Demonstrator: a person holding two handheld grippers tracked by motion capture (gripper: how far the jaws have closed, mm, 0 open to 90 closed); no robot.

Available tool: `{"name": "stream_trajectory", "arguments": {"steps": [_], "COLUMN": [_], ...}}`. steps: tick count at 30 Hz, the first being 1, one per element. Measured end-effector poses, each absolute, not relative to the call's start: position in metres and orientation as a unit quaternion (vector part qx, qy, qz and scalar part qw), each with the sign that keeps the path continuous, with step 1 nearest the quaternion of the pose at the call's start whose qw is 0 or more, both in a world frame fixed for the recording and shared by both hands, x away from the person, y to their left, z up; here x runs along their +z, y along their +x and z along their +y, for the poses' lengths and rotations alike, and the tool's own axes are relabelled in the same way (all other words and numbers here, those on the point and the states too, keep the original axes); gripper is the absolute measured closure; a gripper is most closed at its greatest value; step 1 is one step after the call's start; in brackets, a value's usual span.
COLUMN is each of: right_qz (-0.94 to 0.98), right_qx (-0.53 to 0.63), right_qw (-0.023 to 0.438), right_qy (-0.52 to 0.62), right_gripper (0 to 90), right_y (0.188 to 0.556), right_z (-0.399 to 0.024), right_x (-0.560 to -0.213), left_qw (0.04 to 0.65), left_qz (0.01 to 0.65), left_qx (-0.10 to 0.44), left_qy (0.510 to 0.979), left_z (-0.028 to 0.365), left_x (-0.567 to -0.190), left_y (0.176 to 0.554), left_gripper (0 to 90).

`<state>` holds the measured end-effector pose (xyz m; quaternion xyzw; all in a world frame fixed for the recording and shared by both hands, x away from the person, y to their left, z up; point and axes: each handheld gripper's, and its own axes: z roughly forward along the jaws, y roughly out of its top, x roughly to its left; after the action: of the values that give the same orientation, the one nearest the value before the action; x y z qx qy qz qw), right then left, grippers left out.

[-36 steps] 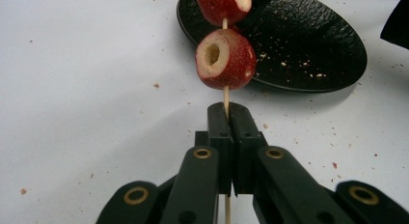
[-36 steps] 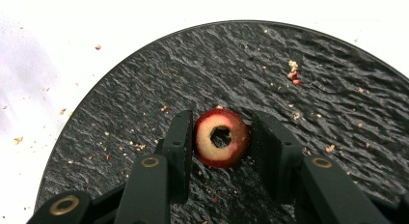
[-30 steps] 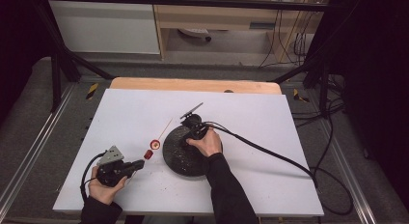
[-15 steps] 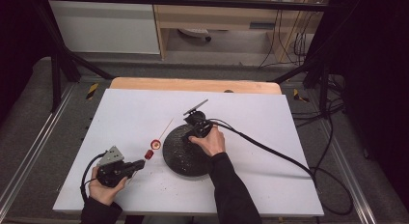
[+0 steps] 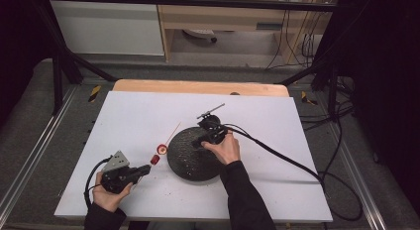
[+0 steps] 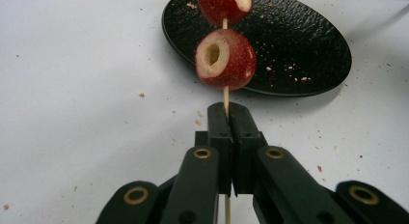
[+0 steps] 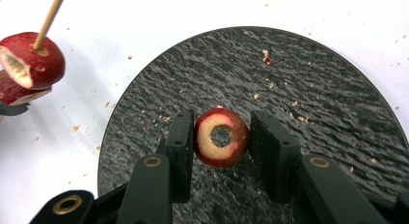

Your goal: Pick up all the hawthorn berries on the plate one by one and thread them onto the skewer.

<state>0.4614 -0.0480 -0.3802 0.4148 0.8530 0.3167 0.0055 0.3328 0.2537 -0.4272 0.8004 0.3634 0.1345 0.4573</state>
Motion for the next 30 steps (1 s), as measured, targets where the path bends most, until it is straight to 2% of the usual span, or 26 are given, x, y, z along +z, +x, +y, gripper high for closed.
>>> {"name": "stream_trajectory", "arguments": {"steps": [16,30], "right_qz": [0.808,0.752], "right_qx": [0.403,0.474], "right_qw": [0.004,0.002], "right_qy": [0.429,0.457], "right_gripper": [62.8,62.9], "right_y": [0.437,0.421], "right_z": [-0.083,-0.108], "right_x": [-0.38,-0.395], "left_qw": [0.458,0.459], "left_qz": [0.355,0.346], "left_qx": [0.135,0.135], "left_qy": [0.804,0.807], "left_z": [0.244,0.232], "left_x": [-0.428,-0.428], "left_y": [0.33,0.327], "left_gripper": [88.3,88.3]}}
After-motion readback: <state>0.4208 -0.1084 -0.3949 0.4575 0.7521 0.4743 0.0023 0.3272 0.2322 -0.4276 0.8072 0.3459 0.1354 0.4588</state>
